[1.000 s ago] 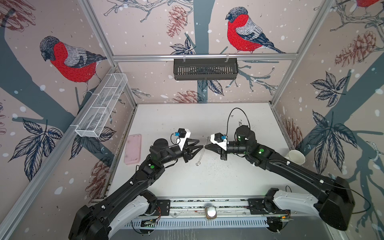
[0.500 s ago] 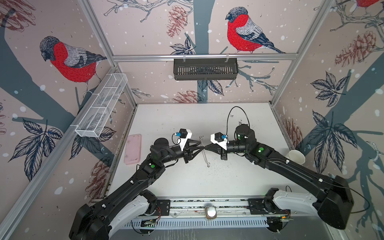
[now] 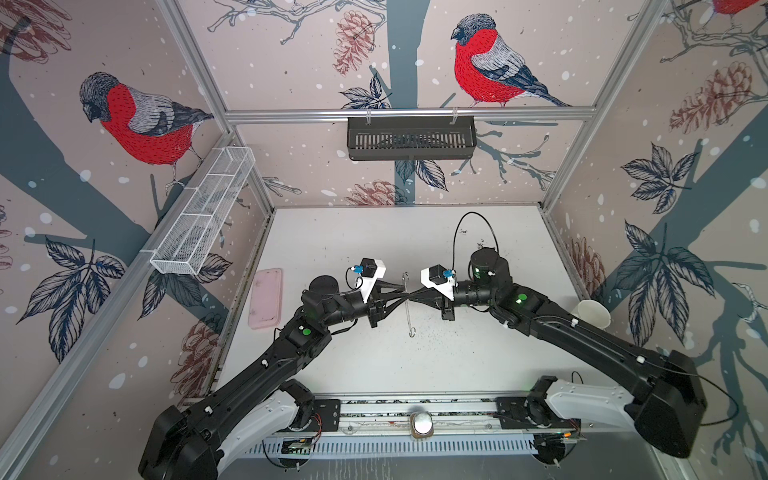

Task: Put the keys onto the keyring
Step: 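Grasp the plate edge with the left gripper and release it from the right gripper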

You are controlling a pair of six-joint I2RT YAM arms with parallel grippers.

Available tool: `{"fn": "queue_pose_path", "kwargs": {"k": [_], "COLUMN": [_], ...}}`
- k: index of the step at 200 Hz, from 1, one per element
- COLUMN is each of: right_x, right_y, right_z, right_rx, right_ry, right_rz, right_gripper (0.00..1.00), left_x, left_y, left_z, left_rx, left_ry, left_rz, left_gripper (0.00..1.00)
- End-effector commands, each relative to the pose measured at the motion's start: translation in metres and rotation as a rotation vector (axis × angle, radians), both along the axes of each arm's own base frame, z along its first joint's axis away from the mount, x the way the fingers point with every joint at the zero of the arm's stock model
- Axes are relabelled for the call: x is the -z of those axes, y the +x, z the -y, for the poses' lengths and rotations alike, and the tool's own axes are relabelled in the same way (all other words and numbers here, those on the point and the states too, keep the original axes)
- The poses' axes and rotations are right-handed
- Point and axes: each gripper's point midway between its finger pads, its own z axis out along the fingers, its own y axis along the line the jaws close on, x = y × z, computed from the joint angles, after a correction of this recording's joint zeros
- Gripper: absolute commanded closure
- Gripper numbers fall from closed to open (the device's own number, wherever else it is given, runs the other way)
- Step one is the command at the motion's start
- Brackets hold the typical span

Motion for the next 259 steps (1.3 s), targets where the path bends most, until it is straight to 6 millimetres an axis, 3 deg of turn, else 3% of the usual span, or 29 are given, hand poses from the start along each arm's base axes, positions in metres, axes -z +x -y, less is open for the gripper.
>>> {"fn": "queue_pose_path", "kwargs": {"k": [1, 44, 85, 152, 170, 192, 218, 259], "right_x": [-0.008, -0.008, -0.008, -0.011, -0.012, -0.013, -0.014, -0.012], "right_y": [-0.003, -0.003, -0.002, 0.003, 0.009, 0.018, 0.027, 0.043], "right_z": [-0.002, -0.001, -0.001, 0.001, 0.005, 0.013, 0.025, 0.041], "right_rx": [-0.031, -0.032, -0.03, -0.004, 0.024, 0.068, 0.14, 0.263], "right_ry": [0.024, 0.022, 0.024, 0.036, 0.044, 0.062, 0.097, 0.124], "right_rz": [0.021, 0.018, 0.014, 0.007, -0.003, -0.012, -0.019, -0.04], "right_gripper": [1.0, 1.0, 1.0, 1.0, 0.83, 0.72, 0.65, 0.63], "left_x": [-0.012, -0.013, -0.011, -0.011, -0.015, -0.021, -0.026, -0.029], "left_y": [-0.002, -0.003, -0.003, 0.004, 0.004, 0.006, 0.01, 0.017], "left_z": [0.002, 0.002, 0.003, -0.001, -0.005, -0.012, -0.021, -0.033], "left_rx": [0.014, 0.016, 0.011, -0.041, -0.068, -0.118, -0.182, -0.274], "left_ry": [-0.021, -0.021, -0.018, -0.02, -0.037, -0.06, -0.079, -0.096], "left_rz": [0.062, 0.07, 0.073, 0.074, 0.089, 0.116, 0.14, 0.158], "left_gripper": [0.75, 0.84, 1.0, 1.0, 1.0, 1.0, 1.0, 1.0]}}
